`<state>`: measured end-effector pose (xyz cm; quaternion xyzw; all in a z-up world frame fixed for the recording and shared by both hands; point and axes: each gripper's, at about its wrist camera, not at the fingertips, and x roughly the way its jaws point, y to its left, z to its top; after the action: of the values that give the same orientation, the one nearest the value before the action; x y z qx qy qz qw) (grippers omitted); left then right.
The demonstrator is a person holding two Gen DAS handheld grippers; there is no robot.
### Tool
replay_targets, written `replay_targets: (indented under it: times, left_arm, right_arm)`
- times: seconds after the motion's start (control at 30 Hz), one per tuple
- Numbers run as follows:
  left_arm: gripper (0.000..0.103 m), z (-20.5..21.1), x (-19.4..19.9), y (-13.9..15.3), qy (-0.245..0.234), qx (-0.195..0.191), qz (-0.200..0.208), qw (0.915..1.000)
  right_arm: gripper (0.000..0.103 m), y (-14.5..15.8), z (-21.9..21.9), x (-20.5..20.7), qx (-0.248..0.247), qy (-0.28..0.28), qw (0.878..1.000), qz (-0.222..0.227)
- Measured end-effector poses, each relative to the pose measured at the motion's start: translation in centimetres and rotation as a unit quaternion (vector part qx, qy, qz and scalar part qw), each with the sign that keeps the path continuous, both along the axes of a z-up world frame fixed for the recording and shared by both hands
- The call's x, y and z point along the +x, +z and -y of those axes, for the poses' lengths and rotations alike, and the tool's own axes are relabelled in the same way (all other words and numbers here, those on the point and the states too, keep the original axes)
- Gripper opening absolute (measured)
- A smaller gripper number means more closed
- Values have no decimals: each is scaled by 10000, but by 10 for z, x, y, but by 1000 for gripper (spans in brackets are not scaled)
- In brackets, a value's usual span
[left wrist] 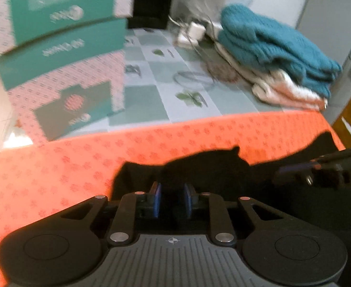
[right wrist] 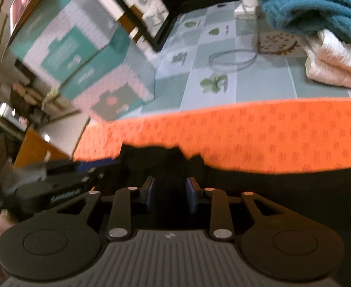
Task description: Fold clothes
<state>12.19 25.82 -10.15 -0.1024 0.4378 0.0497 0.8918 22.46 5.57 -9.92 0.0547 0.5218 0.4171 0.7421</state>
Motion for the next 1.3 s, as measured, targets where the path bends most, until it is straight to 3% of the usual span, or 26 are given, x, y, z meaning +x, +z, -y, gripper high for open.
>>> replay_targets:
  times: [0.17,0.33,0.4,0.6,0.8,0.87,0.9,0.93,1.1,1.3]
  left_arm:
    - [24,5,17,-14,-95,93,-93,9999]
    - [24,-8,37,-15,197,38,12,9998]
    - [24,-13,42,-16,336,59,-3,9994]
    - [24,-27,26,9,633,-70,288,9976]
    - [26,-25,-36,46,779,60,213,9967]
    - [26,-19,-63,53,930,53,192,9955]
    - [26,-16,-76,56,1005,49,182,9948]
    - [26,-13,-90,59,1080,46,171,9940]
    - [26,1,-156,75,1455,28,120,9893]
    - [26,20,-232,91,1927,-24,106,9812]
  right_arm:
    - [33,-2,1,-29,-236,448,9987,9]
    - [32,-9,-3,-67,-576,964,9936,93]
    - [27,-13,-4,-80,-764,1104,9907,240]
    - [19,-12,1,-101,-1008,1256,9855,539]
    - [20,-6,11,-108,-984,1214,9863,537]
    - [14,-8,14,-108,-891,1100,9890,424]
    - [5,-9,16,-107,-844,1043,9903,367]
    - [5,-8,17,-108,-791,990,9914,335]
    - [5,15,23,-116,-533,907,9931,526]
    - [5,16,20,-129,-746,1116,9861,983]
